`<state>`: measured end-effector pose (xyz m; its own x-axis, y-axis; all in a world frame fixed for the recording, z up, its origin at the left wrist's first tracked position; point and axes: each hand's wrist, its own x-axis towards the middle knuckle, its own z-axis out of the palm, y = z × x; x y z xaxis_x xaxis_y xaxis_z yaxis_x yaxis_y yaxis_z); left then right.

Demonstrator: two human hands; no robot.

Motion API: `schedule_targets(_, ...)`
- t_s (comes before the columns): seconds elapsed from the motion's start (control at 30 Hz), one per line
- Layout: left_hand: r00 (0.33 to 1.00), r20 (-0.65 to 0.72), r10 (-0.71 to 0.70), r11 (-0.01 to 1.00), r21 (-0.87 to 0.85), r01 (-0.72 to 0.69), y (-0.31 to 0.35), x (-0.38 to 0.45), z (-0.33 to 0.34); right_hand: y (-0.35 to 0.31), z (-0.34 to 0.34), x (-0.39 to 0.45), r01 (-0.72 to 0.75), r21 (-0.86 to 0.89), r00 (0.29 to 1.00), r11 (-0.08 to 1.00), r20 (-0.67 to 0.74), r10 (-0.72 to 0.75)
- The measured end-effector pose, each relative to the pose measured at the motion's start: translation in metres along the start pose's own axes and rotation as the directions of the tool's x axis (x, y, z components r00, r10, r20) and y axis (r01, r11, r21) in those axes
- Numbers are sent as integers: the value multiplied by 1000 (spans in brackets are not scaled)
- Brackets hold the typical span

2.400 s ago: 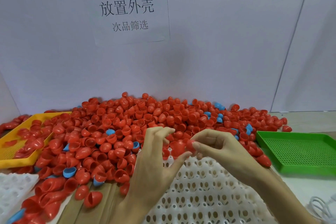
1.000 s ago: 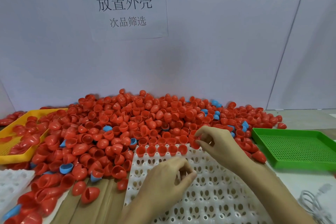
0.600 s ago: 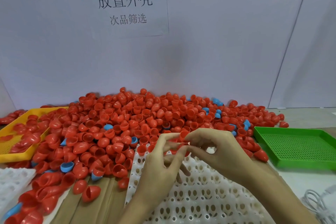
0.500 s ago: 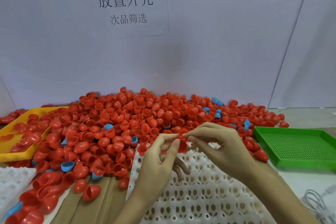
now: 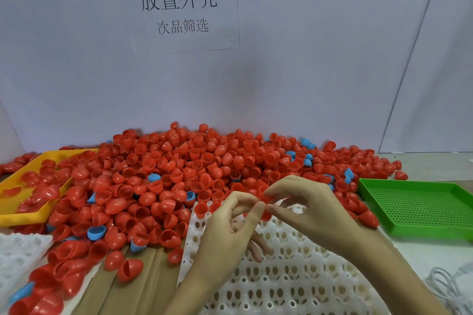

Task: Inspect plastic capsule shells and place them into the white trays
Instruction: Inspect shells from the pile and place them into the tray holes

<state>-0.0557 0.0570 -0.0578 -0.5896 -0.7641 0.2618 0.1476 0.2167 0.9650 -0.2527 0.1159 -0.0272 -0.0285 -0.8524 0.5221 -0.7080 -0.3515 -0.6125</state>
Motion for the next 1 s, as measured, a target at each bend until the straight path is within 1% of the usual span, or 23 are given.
schedule_targets(0.1, 998, 28, -53, 993, 111, 49, -3, -3, 2, 14, -5, 3, -53, -94, 997, 994, -59, 48)
schedule_targets(0.17, 996, 65, -68, 969, 242, 50, -3, -5, 2, 27, -10, 9, -110, -162, 991, 981, -90, 97)
schedule_targets(0.2, 994, 93, -63, 945, 326, 29, -3, -5, 2, 34, -11, 13, -136, -199, 989, 971, -81, 122)
schedule_targets(0.27, 984, 170, -59, 887, 461, -26, -3, -6, 2, 46, -9, 19, -163, -291, 986, 943, -19, 164)
schedule_targets(0.33, 971, 224, -84, 855, 517, -45, -3, -8, 4, 54, -2, 24, -136, -393, 981, 909, 73, 178)
schedule_targets(0.4, 968, 229, -98, 847, 530, -39, -1, -7, 4, 59, 5, 26, -101, -474, 971, 874, 144, 191)
schedule_targets(0.47, 969, 225, -106, 850, 526, -29, 0, -6, 4, 62, 9, 27, -98, -522, 962, 847, 167, 214)
schedule_targets(0.73, 966, 227, -125, 845, 534, -16, 2, -6, 4, 55, 5, 26, -142, -505, 951, 851, 169, 259)
schedule_targets(0.87, 965, 227, -128, 842, 540, -15, 2, -7, 5, 50, 10, 27, -152, -531, 941, 833, 181, 286)
schedule_targets(0.93, 964, 229, -132, 843, 538, -13, 3, -7, 5, 47, 8, 29, -145, -522, 936, 840, 202, 287)
schedule_targets(1.0, 963, 234, -135, 843, 538, -12, 3, -7, 4, 45, -1, 34, -151, -489, 943, 859, 190, 273)
